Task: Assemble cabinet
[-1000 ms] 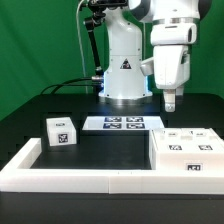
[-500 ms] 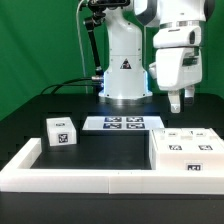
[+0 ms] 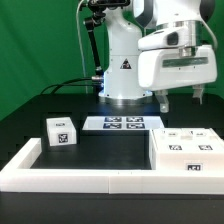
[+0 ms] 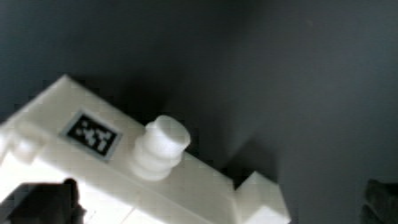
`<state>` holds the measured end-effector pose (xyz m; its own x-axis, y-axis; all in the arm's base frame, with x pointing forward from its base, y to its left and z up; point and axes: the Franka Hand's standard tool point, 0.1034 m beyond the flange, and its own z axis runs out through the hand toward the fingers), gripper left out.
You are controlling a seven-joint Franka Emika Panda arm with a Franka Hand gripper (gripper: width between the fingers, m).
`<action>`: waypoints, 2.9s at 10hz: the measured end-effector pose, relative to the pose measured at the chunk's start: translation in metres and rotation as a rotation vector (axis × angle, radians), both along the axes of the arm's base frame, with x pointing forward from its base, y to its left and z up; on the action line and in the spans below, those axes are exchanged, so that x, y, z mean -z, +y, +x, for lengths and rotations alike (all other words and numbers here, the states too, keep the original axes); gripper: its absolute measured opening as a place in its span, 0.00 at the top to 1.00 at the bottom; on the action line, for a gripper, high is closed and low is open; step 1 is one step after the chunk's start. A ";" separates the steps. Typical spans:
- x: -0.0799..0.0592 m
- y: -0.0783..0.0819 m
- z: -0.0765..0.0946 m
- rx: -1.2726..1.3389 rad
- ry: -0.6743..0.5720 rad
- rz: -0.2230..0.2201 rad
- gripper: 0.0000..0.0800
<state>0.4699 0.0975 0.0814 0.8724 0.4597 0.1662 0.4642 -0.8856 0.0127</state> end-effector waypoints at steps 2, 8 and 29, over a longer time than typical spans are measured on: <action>0.004 0.006 -0.002 0.229 0.017 0.037 0.00; 0.012 0.007 -0.002 0.403 0.024 0.078 0.00; 0.074 -0.015 0.021 0.520 0.063 0.082 0.00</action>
Offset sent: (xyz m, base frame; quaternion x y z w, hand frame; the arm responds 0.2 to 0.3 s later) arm 0.0023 -0.0291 -0.0218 -0.0616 0.0246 0.1816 0.9811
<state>0.4909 0.0826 0.0075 0.9911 -0.0489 0.1235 -0.0392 -0.9960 -0.0797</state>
